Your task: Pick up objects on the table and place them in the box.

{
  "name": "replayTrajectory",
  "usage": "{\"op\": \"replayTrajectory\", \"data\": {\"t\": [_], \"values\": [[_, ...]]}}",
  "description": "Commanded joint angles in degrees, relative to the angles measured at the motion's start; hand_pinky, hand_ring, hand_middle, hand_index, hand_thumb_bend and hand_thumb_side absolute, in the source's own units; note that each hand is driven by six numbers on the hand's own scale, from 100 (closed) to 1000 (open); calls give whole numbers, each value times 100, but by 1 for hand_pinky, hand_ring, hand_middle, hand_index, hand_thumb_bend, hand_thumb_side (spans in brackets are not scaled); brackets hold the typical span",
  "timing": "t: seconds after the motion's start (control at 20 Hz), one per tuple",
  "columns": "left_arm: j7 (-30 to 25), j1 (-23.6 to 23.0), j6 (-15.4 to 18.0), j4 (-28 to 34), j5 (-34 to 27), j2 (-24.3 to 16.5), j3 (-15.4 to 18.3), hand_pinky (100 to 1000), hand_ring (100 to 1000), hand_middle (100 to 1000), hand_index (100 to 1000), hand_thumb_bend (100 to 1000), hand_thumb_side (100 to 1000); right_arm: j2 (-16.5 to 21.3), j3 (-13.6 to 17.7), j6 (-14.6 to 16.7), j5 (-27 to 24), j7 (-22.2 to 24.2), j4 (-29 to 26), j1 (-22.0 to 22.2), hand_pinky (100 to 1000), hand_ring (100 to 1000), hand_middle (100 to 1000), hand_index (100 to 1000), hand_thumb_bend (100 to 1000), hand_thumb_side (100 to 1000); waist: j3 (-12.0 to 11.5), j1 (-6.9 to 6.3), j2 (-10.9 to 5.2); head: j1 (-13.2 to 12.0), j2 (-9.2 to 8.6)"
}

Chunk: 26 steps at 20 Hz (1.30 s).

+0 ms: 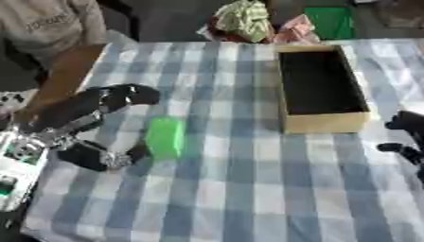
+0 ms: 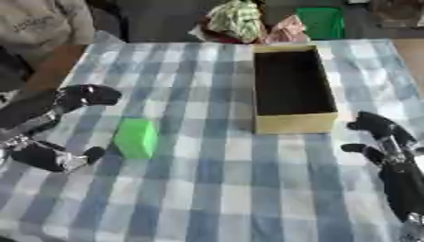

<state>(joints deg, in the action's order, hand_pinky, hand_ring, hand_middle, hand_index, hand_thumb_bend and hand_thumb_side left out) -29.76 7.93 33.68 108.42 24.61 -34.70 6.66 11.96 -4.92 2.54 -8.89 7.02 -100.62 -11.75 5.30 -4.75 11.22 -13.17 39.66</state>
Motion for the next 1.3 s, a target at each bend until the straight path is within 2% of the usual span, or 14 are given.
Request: {"op": "replayTrajectory", "data": {"t": [0.05,0.1,0.15,0.3,0.4,0.7,0.95,1.3], "values": [[-25,64,360,-130,89,-526,-62,822,851,878,936,374,563,107,16,7,48,16,-55,-35,650,1000,680,830,100,705,-2,10,-89,5,-24],[3,85,412,-188,125,-599,-97,822,851,878,936,374,563,109,13,7,50,18,-54,-33,650,1000,680,830,100,705,-2,11,-91,6,-23],[21,105,458,-246,158,-664,-138,820,849,877,936,372,602,111,11,7,52,20,-54,-31,650,1000,680,830,100,704,0,12,-93,7,-21],[86,177,540,-439,191,-814,-269,815,845,873,934,347,612,114,8,8,54,24,-53,-22,650,1000,680,830,100,705,10,15,-101,8,-16],[122,226,547,-566,163,-866,-343,811,840,870,934,303,628,114,6,8,55,24,-52,-19,650,1000,680,830,100,707,15,14,-105,8,-17],[39,373,564,-889,63,-924,-558,807,834,862,933,255,658,110,-2,3,61,26,-46,-15,650,1000,680,830,100,711,36,3,-107,11,-21],[-158,479,631,-1156,102,-942,-728,804,830,857,935,232,721,105,-5,-2,65,28,-40,-14,650,1000,680,830,100,716,64,-10,-110,7,-25],[127,634,346,-1525,256,-868,-837,813,839,877,939,185,668,98,-6,-5,70,28,-30,-12,650,1000,680,830,100,721,89,-24,-114,6,-25]]}}
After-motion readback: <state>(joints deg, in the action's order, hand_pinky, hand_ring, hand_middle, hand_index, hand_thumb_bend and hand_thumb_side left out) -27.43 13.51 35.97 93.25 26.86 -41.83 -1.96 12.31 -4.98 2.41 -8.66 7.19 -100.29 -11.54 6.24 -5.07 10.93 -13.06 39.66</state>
